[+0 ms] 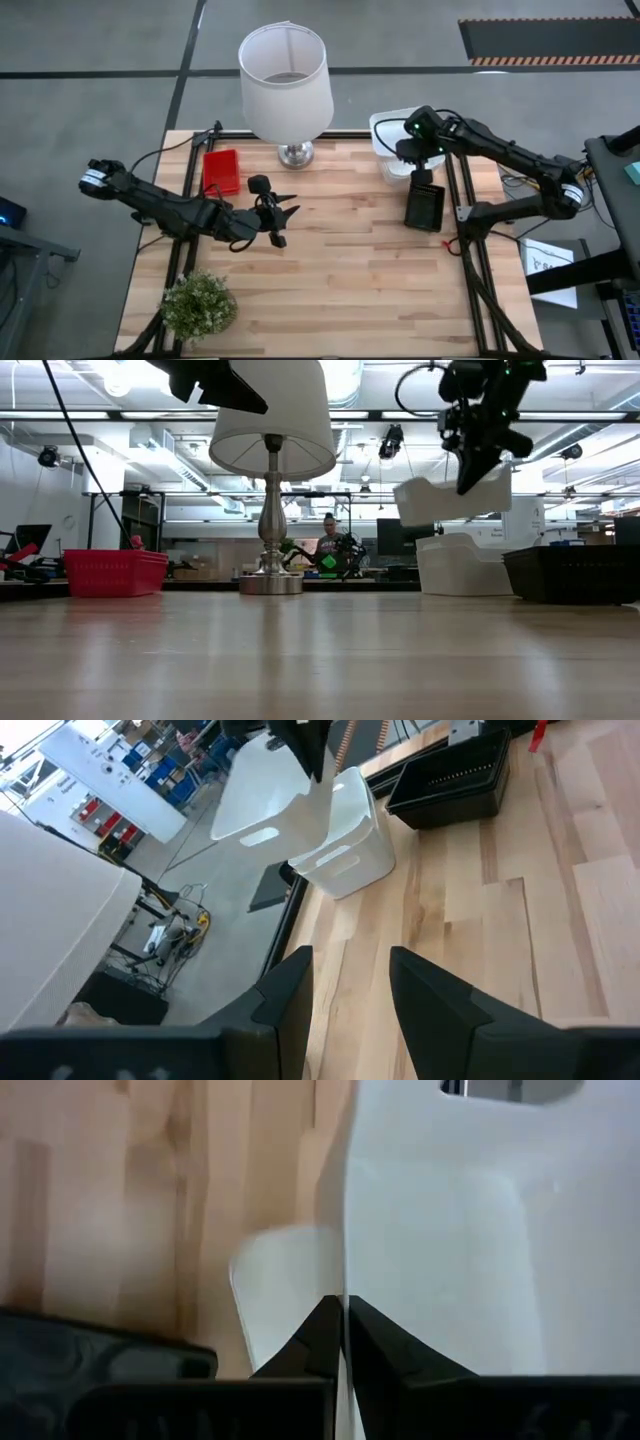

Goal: Stack baskets by color
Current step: Stack the left white bin on top of the stacked white bins

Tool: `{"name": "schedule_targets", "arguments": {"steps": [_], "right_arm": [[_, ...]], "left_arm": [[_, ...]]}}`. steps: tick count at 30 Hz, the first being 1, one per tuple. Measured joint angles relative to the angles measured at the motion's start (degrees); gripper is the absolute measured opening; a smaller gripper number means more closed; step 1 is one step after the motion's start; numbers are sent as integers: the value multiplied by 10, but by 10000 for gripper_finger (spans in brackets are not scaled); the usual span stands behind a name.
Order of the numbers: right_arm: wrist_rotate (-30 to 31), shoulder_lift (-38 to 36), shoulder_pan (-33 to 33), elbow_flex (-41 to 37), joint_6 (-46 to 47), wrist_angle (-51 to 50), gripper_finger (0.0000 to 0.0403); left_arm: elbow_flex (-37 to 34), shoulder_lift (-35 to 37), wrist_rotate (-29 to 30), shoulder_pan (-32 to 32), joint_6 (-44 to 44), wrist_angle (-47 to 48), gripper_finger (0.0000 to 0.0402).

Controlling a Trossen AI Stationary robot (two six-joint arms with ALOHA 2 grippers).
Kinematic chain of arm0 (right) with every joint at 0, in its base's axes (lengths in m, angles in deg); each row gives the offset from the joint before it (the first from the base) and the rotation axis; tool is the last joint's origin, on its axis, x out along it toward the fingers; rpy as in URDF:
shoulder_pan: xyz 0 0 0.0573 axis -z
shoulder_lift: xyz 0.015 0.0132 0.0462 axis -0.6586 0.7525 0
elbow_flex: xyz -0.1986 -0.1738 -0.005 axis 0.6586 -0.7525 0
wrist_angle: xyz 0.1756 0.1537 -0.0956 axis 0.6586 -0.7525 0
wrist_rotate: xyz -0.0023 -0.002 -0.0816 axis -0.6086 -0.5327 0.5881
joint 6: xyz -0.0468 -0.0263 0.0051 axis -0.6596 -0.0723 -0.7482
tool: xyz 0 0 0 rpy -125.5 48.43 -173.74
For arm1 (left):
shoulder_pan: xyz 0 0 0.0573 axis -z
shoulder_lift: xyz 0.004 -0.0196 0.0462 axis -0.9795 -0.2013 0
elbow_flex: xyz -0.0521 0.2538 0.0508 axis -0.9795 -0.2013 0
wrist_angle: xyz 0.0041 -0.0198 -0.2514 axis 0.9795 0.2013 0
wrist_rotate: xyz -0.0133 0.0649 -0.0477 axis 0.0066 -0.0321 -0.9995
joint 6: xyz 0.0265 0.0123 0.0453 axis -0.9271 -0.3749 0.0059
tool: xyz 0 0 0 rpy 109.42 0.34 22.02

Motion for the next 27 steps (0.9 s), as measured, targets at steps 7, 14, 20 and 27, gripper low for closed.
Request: {"name": "schedule_targets", "arguments": {"steps": [7,14,20,27], "right_arm": [[0,-22,53,-51,-11,21,8],[-6,-49,81,-79,-43,20,8],[-71,-53,84,-100,-97,19,8],[-71,-44,85,-110,-97,19,8]], "left_arm": [[0,0,0,0,0,2,118],[0,0,0,0,2,2,118],[0,0,0,0,2,0,118],[0,0,0,0,2,0,118]]}}
